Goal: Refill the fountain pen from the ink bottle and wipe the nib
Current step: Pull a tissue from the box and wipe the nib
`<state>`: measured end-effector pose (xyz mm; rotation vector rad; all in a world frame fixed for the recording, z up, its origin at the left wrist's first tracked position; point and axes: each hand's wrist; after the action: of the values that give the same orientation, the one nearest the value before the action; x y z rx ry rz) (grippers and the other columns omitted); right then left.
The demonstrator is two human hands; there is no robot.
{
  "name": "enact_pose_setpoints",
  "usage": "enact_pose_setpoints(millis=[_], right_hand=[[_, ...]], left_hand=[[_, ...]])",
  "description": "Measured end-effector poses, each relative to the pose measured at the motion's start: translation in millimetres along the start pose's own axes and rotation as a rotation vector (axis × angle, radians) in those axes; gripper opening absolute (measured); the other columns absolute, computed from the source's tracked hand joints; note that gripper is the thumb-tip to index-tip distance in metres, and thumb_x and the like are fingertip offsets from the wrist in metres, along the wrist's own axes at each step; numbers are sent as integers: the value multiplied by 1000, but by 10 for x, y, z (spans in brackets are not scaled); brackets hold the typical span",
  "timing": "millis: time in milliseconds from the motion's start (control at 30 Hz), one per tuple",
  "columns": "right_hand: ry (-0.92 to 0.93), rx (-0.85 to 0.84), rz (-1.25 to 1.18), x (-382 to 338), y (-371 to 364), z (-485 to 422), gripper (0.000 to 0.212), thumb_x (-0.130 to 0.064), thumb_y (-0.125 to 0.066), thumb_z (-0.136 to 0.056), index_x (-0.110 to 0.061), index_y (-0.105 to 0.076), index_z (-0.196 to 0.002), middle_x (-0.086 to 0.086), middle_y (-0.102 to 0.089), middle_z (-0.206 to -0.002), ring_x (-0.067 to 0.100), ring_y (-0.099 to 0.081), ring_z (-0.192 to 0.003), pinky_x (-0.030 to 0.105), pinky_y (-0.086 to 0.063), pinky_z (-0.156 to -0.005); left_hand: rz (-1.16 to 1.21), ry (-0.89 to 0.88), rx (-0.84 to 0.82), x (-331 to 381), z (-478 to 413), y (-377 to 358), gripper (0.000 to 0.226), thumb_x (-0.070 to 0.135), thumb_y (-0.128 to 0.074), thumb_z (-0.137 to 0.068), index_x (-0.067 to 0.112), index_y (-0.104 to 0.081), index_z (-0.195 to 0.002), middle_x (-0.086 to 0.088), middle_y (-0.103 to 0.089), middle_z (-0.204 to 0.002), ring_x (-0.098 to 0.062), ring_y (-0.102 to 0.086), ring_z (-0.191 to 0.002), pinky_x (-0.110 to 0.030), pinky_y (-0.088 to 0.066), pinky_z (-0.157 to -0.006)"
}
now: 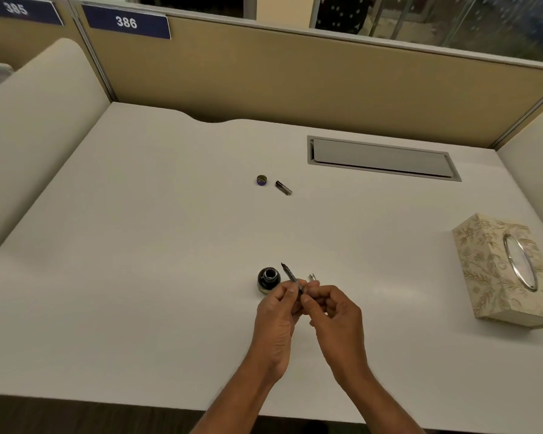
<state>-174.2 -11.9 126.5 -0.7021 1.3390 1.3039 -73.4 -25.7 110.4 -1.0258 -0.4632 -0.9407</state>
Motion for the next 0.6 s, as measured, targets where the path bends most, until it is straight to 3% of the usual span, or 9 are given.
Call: enact_pose_setpoints(millis=[133, 400, 600], right_hand=[[-53, -11, -69, -48, 1, 31, 14, -17, -71, -91, -31, -73, -91, -10, -77, -88, 11, -73, -86, 34, -61, -79], [-110, -39, -209, -206, 23, 158, 10, -12, -72, -90, -21, -75, -92, -1, -78, -88, 17, -74, -85, 24, -57, -68], [-106, -19, -262, -298, 23, 279, 6, -15, -74, -88, -19, -75, -92, 1, -79, -86, 17, -75, -85, 32, -59, -81]], left_hand=[[-38, -22, -11, 99, 73, -17, 27, 17, -48, -106, 1, -68, -113, -17, -77, -117, -34, -70, -116, -41, -54, -102], [-195, -66, 8, 272, 267, -67, 27, 19, -48, -106, 5, -71, -113, -9, -80, -111, -25, -74, -109, -27, -56, -88], [-302, -99, 43, 378, 371, -124, 23, 21, -56, -103, 11, -76, -104, -6, -81, -105, -27, -74, -104, -36, -57, -94]])
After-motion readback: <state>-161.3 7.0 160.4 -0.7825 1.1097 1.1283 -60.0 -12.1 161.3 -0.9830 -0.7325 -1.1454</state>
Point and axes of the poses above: each hand's wrist, its own z-axis away from the middle knuckle, its own y-axis out of the back of the hand, x = y × z
